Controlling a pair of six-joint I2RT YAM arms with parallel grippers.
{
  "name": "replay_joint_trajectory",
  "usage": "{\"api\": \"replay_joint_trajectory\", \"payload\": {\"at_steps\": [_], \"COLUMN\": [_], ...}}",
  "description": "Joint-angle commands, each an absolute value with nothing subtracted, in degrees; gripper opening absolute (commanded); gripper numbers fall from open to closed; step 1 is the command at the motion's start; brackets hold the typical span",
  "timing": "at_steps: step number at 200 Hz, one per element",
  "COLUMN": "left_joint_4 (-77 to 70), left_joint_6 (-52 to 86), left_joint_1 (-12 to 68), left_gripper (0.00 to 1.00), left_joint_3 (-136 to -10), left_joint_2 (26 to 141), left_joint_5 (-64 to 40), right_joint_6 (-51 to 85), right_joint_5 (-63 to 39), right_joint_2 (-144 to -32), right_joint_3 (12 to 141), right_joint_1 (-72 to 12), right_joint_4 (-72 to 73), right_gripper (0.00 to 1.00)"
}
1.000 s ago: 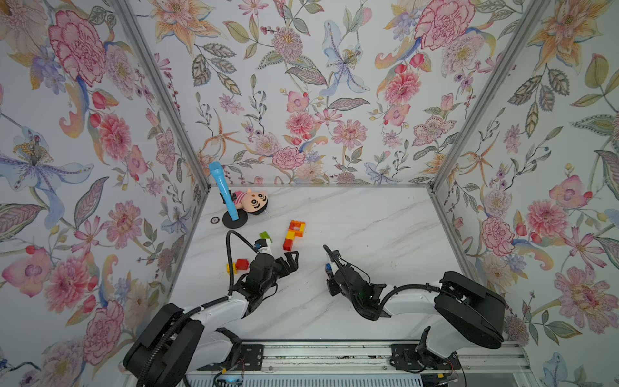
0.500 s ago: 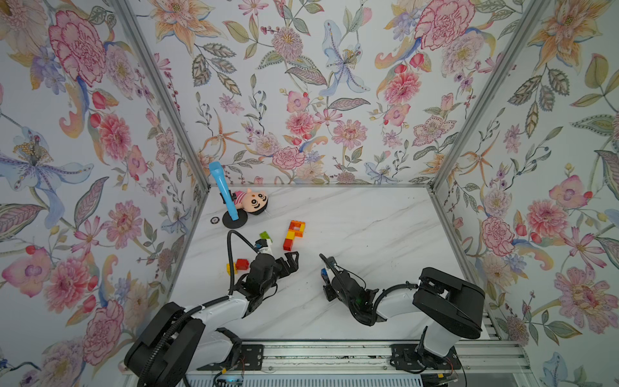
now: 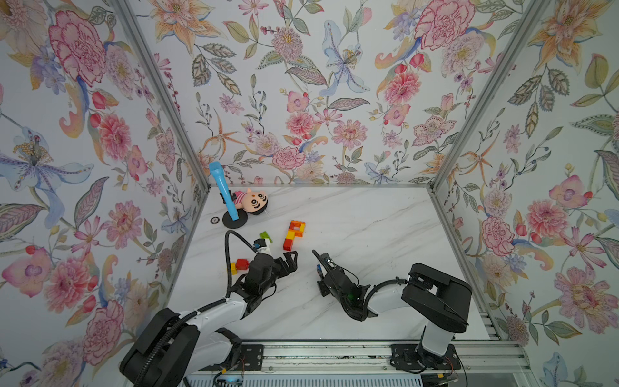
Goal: Assemble the letter p with lego
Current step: Assemble the lego brick with the lego brick.
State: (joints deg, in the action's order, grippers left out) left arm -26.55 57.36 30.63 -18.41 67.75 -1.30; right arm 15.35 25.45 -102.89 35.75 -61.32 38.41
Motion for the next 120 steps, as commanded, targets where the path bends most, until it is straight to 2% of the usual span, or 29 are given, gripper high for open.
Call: {"api": "replay_joint_trajectory", "payload": {"at_steps": [1, 52, 96, 120], "left_joint_4": [-25.0, -23.3, -22.7, -21.7], "left_joint_6": [55.7, 55.2, 55.3, 55.1], "left_joint_1": [29.8, 29.5, 29.3, 29.1], "left_gripper": [0.99, 0.99, 0.99, 0.99], "left_joint_3": [-20.1, -20.9, -20.8, -20.9], "left_joint_2": [66.9, 66.0, 65.1, 64.3], "left_joint_5": [-0.1, 0.5, 1.2, 1.6], "right_joint_6": [14.9, 16.4, 13.5, 13.3], "right_joint_5": [21.1, 19.9, 24.4, 20.7], "right_joint_2": [-106.8, -109.2, -111.5, -112.0], "right_joint_3": [35.1, 41.1, 41.3, 40.6], "right_joint_1": [-59.8, -58.6, -59.2, -57.9], "right_joint_4": [28.0, 14.0, 14.0, 16.4], "right_gripper": [0.00, 0.00, 0.00, 0.00]}}
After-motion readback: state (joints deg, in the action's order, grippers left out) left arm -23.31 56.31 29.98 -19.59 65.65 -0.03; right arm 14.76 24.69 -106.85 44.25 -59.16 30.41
